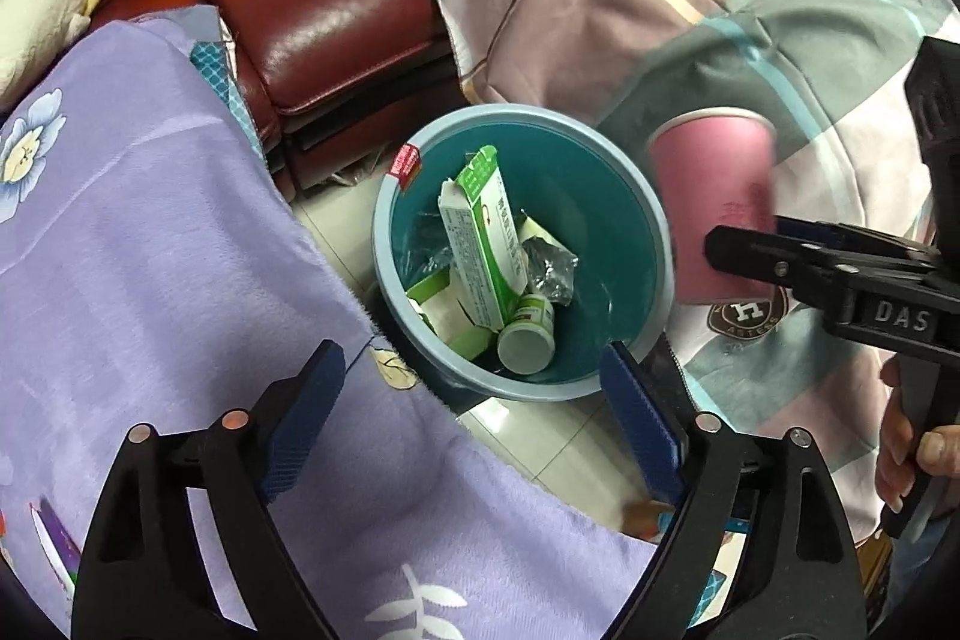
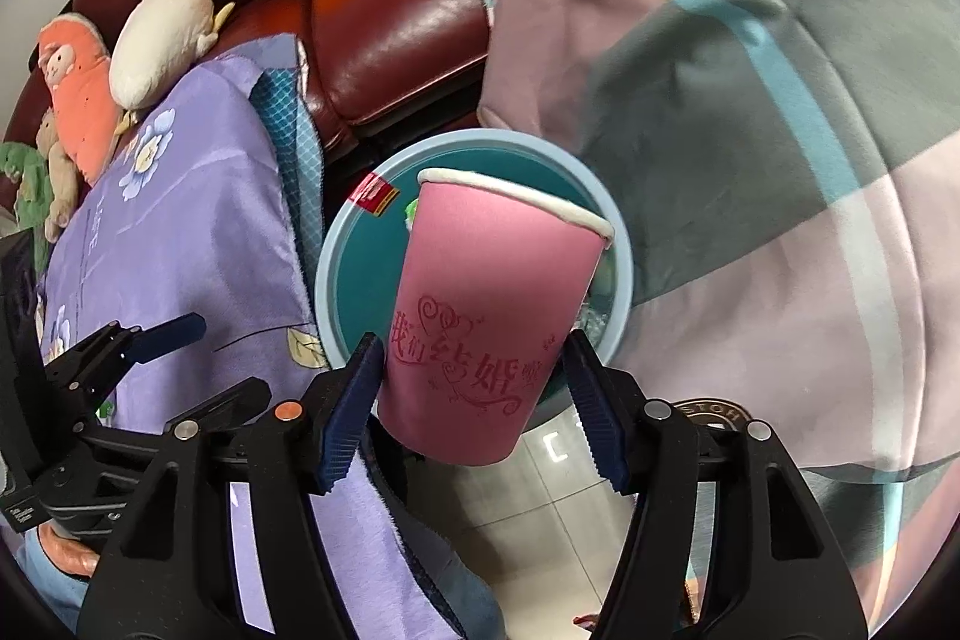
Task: Collect trash
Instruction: 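Carry the jar and pink cup over the teal wastebasket and open both tools, then move both tools back over the remaining trash on the cloth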
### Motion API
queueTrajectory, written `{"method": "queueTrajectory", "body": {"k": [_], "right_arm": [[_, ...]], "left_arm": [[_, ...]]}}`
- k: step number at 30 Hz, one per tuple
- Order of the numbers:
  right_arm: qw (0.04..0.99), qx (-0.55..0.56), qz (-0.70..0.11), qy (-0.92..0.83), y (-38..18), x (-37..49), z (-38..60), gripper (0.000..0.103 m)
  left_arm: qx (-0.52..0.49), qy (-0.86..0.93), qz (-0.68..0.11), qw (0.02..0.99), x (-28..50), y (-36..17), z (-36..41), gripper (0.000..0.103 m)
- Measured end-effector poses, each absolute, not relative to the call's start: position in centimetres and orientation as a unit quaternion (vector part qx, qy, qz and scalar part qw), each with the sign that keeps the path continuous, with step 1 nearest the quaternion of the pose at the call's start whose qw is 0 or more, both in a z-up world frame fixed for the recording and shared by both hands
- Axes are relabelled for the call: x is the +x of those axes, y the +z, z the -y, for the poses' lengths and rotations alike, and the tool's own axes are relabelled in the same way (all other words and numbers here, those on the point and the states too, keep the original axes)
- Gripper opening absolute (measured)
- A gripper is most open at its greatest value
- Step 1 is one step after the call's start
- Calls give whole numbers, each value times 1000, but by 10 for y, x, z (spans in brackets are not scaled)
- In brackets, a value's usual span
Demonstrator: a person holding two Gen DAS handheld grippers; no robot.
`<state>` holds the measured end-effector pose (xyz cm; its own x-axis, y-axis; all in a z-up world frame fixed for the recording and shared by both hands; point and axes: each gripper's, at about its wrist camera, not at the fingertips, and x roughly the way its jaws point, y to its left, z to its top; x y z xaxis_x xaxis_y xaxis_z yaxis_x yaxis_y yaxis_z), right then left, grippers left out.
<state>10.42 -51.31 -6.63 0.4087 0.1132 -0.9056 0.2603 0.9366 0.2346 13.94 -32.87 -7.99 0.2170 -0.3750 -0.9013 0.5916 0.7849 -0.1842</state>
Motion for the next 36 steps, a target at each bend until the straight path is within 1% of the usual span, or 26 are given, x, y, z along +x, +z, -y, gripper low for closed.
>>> {"method": "queueTrajectory", "body": {"k": [2,5,7,12,19,22,28,36], "right_arm": [[818,172,-547,-43,-68,107,509,65],[816,172,-550,-43,-67,107,504,66],[816,172,-549,-46,-65,105,502,72],[817,172,-549,-49,-57,98,496,77],[816,171,-550,-45,-44,87,478,78],[819,169,-546,-43,-35,80,468,83],[824,165,-541,-25,-23,64,442,84],[818,161,-552,0,-24,46,402,84]], "left_arm": [[98,-312,-541,775,139,-78,325,90],[91,-310,-543,775,140,-76,318,90],[86,-308,-545,775,139,-75,314,90],[80,-304,-545,777,134,-69,302,90],[77,-300,-530,790,121,-47,280,90],[78,-298,-519,797,113,-35,270,90],[78,-287,-501,813,92,-17,238,90],[60,-250,-498,828,72,-10,172,90]]}}
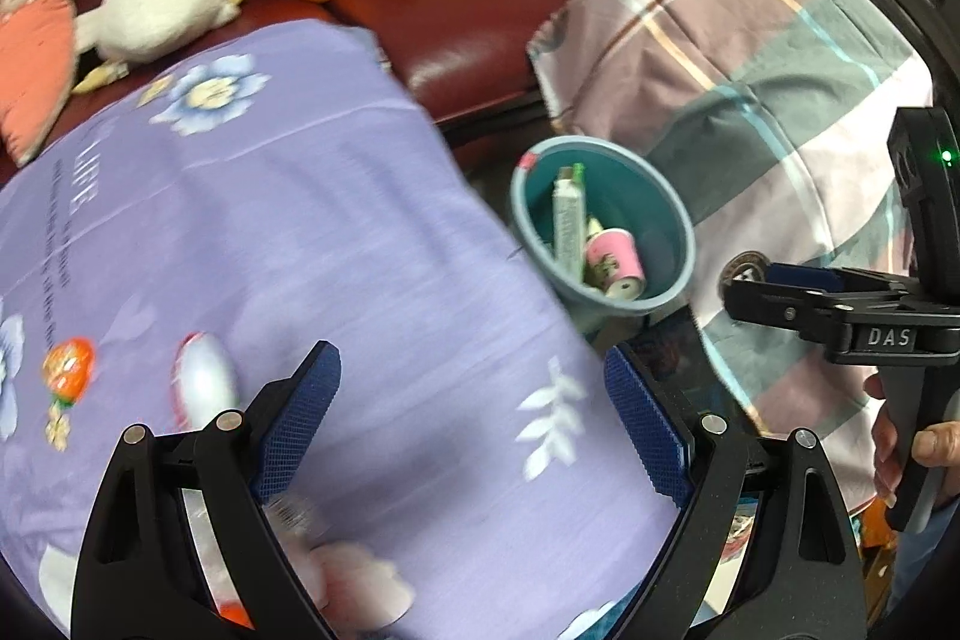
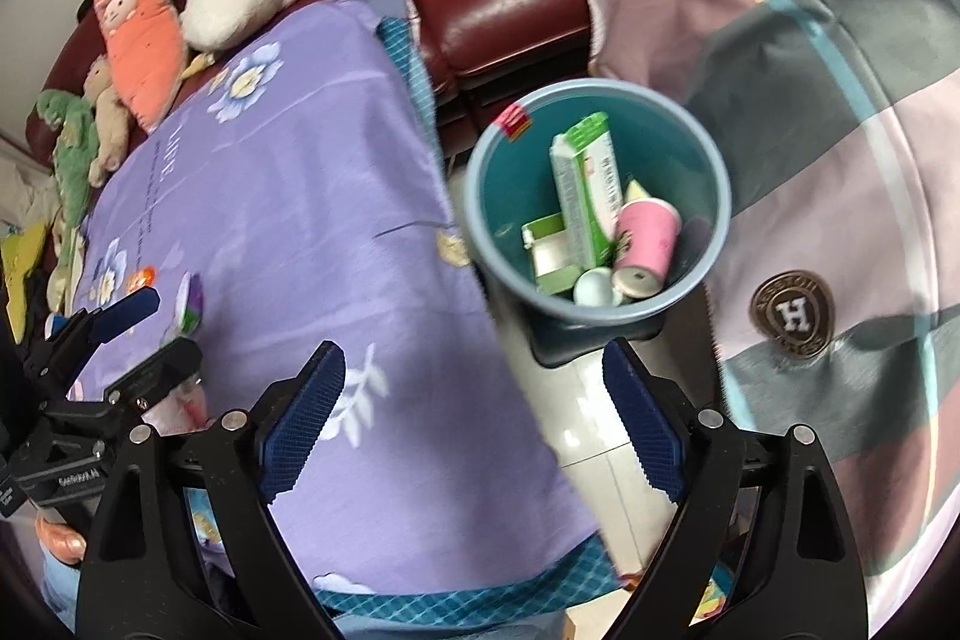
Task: Collect trash
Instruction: 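Move both tools back over the remaining trash on the cloth, then grasp the white tissue with the left tool while the right tool grasps the clear plastic bag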
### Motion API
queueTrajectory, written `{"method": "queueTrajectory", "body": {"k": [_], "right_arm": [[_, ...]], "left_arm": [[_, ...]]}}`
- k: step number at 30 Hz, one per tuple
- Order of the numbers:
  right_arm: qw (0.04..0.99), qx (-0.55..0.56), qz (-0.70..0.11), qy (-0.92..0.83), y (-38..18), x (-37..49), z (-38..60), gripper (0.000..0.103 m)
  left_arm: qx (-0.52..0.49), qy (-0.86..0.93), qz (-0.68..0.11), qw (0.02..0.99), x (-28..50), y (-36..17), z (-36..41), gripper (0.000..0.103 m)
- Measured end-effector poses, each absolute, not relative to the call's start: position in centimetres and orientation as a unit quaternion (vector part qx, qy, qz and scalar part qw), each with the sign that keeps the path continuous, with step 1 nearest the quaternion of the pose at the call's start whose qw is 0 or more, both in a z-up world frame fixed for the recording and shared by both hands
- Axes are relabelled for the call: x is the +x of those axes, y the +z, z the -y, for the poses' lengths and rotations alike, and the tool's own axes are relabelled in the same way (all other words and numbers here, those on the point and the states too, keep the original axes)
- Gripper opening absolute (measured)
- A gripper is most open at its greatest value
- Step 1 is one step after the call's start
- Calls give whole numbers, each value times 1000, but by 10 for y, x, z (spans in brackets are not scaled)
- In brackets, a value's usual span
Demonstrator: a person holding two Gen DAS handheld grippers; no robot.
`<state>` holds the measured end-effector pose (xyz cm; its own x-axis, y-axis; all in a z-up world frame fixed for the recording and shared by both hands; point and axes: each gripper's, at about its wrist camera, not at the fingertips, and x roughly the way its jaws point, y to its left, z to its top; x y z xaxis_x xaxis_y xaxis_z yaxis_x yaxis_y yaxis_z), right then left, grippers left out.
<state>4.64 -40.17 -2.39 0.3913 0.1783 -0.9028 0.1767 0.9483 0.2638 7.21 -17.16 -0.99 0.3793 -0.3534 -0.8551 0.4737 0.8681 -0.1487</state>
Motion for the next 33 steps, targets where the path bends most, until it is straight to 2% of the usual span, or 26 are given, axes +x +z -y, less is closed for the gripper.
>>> {"method": "queueTrajectory", "body": {"k": [22,33], "right_arm": [[800,69,-588,98,-24,18,244,84],[783,28,-607,134,-30,25,173,84]], "left_arm": [[43,-133,-500,855,5,-19,-44,90],[12,-84,-524,848,-16,-45,-146,90]]}}
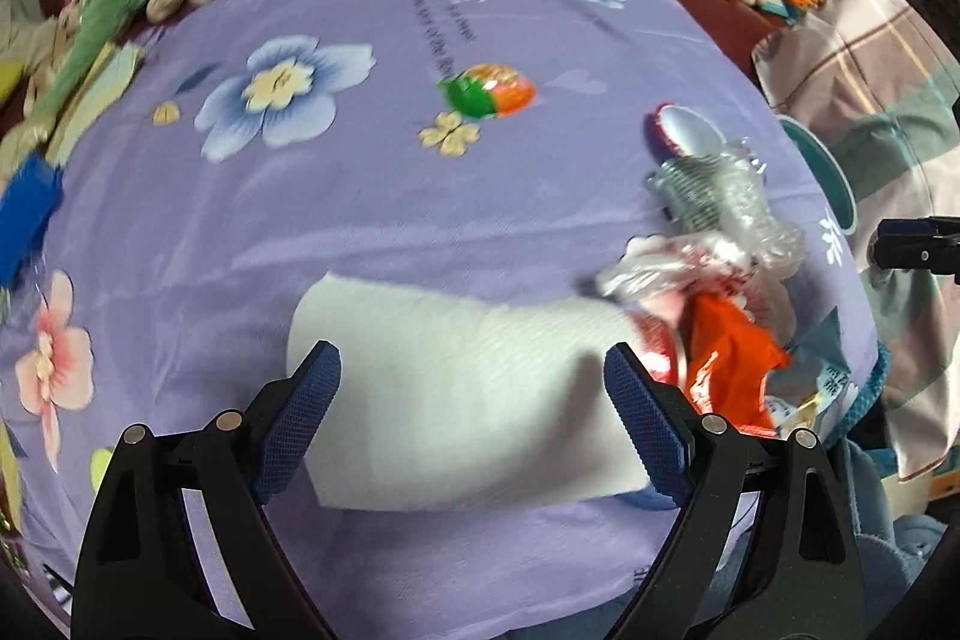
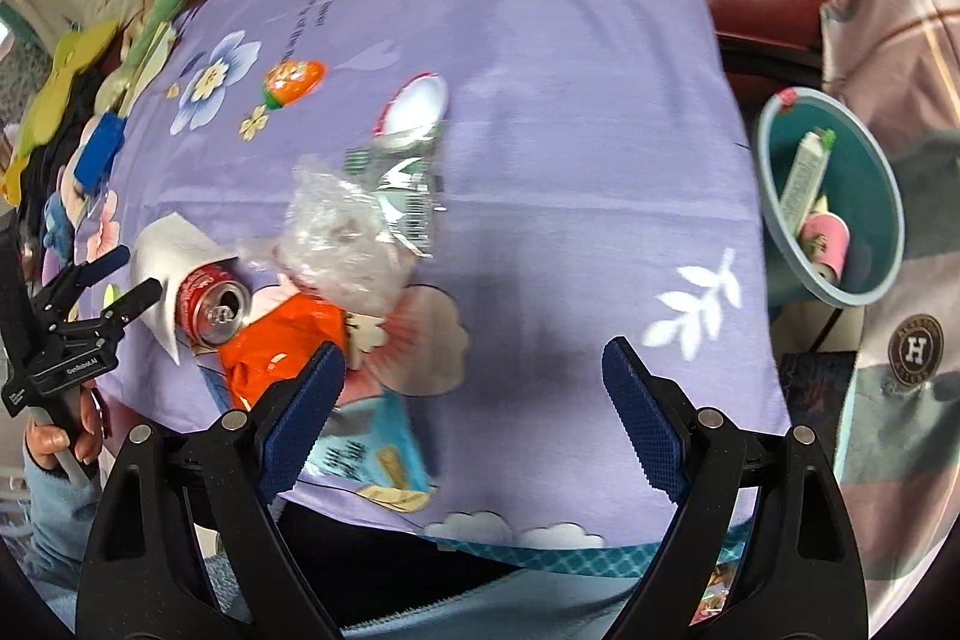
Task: Collect trash
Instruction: 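Grasp the white tissue with the left tool while the right tool grasps the clear plastic bag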
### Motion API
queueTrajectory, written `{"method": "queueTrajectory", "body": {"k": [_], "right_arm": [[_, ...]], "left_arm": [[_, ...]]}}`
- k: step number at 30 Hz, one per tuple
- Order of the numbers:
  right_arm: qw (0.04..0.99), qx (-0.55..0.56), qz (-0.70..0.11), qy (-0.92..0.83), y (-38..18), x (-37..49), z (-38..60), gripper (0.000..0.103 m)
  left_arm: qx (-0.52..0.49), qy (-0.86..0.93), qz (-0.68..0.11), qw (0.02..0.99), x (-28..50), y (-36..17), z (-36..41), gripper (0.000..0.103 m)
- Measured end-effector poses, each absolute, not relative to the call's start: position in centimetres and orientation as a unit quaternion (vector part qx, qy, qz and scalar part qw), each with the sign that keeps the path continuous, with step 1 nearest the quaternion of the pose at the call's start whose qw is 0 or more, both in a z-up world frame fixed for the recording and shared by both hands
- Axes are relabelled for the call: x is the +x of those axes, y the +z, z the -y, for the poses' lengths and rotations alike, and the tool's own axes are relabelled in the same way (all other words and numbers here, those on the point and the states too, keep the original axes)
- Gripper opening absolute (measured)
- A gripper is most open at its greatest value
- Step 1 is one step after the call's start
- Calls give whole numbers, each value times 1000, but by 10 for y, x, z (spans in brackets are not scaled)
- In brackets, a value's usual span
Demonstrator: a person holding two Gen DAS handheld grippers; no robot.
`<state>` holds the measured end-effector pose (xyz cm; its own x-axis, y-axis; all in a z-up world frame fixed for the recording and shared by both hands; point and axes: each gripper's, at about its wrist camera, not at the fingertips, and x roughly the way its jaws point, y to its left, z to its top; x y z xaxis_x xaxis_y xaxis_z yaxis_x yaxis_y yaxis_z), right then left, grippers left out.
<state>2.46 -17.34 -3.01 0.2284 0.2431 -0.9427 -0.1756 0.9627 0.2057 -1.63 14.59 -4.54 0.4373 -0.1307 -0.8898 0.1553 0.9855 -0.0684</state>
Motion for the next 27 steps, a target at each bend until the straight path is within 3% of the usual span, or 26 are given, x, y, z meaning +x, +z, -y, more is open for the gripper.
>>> {"method": "queueTrajectory", "body": {"k": [14,17,19,23,24,27], "right_arm": [[771,18,-622,136,-40,39,133,84],[769,20,-625,133,-44,44,131,84],[768,21,-627,132,-45,46,130,84],[764,25,-631,132,-51,50,127,84],[762,28,-633,133,-53,50,126,84],[756,36,-639,139,-62,52,120,84]], "left_arm": [[-4,-111,-507,855,-11,-62,-143,87],[-22,-117,-498,859,-4,-60,-143,69],[-30,-119,-494,861,2,-58,-141,45],[-29,-102,-483,869,16,-53,-137,22],[-33,-102,-482,870,17,-51,-138,6],[-43,-98,-473,875,22,-44,-143,5]]}}
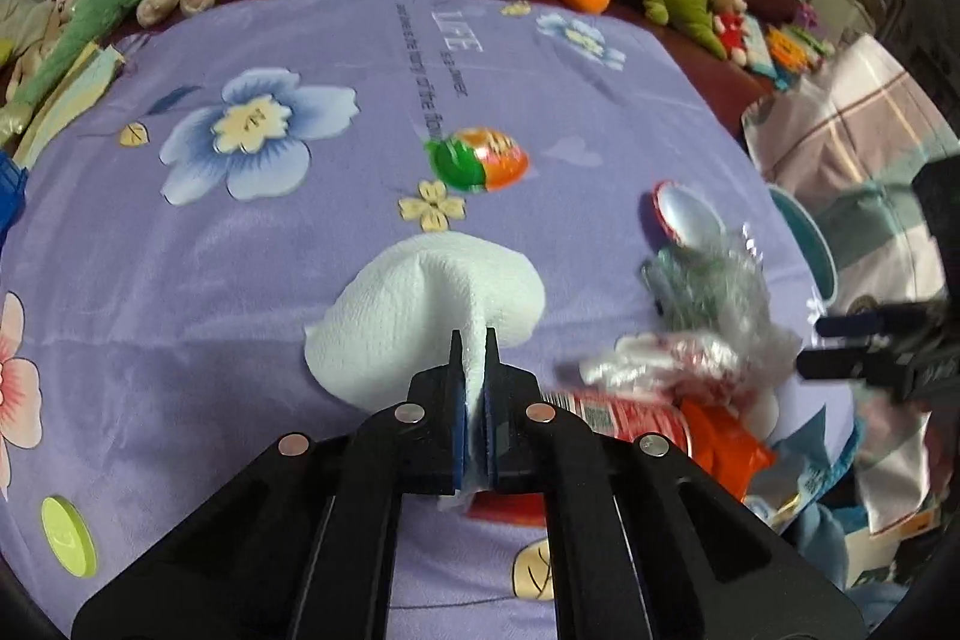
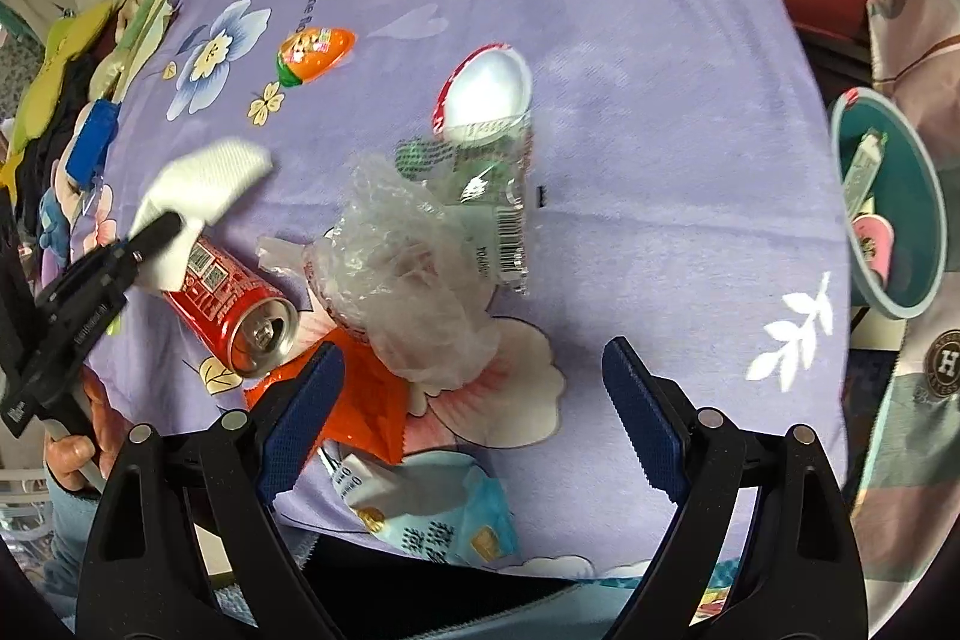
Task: Collect trash
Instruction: 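Grasp the white tissue with the left tool while the right tool grasps the clear plastic bag, then carry tissue and plastic bag over the wastebasket and open both tools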
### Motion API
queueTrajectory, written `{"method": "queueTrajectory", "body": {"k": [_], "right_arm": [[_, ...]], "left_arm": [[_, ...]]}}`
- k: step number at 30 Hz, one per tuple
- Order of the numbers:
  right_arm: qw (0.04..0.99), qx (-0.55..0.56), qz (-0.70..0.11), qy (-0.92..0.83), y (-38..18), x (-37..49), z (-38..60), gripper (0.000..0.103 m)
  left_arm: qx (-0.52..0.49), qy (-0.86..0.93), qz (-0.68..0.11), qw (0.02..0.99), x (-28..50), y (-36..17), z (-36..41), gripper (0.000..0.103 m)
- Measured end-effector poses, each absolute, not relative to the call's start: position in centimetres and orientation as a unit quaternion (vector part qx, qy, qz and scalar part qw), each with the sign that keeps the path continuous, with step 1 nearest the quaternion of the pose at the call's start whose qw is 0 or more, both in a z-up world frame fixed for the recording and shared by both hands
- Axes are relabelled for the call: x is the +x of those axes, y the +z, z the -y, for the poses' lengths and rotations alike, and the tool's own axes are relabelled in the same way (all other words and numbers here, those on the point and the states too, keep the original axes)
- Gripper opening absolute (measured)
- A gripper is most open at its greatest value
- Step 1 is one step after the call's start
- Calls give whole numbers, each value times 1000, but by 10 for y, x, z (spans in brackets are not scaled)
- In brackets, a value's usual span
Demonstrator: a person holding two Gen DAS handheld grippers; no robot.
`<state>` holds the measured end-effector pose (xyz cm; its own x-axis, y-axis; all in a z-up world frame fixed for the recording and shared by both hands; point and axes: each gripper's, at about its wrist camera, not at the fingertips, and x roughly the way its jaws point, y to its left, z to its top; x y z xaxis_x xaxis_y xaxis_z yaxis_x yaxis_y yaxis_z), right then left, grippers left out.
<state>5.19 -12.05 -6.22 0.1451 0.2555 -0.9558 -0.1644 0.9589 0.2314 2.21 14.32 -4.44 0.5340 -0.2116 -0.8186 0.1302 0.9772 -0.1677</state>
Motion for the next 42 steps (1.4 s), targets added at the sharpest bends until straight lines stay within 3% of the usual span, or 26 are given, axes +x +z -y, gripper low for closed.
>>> {"method": "queueTrajectory", "body": {"k": [8,9,10,12,14,26,34,42], "right_arm": [[742,67,-649,155,-87,60,99,83],[745,65,-645,158,-87,61,96,77],[747,63,-642,161,-87,61,95,56],[739,64,-647,176,-87,62,90,33],[740,63,-644,186,-85,61,87,23],[798,42,-569,194,-15,62,115,20],[794,96,-557,222,6,63,146,20],[814,78,-540,200,16,65,170,20]], "left_arm": [[-74,-87,-477,872,27,-45,-162,4],[-77,-86,-477,871,27,-45,-164,4],[-79,-86,-476,872,27,-44,-165,4],[-85,-86,-472,873,27,-39,-168,4],[-89,-86,-468,875,28,-34,-168,4],[-83,-107,-440,888,38,2,-140,4],[-64,-127,-425,894,44,21,-103,4],[-57,-139,-435,888,47,21,-72,4]]}}
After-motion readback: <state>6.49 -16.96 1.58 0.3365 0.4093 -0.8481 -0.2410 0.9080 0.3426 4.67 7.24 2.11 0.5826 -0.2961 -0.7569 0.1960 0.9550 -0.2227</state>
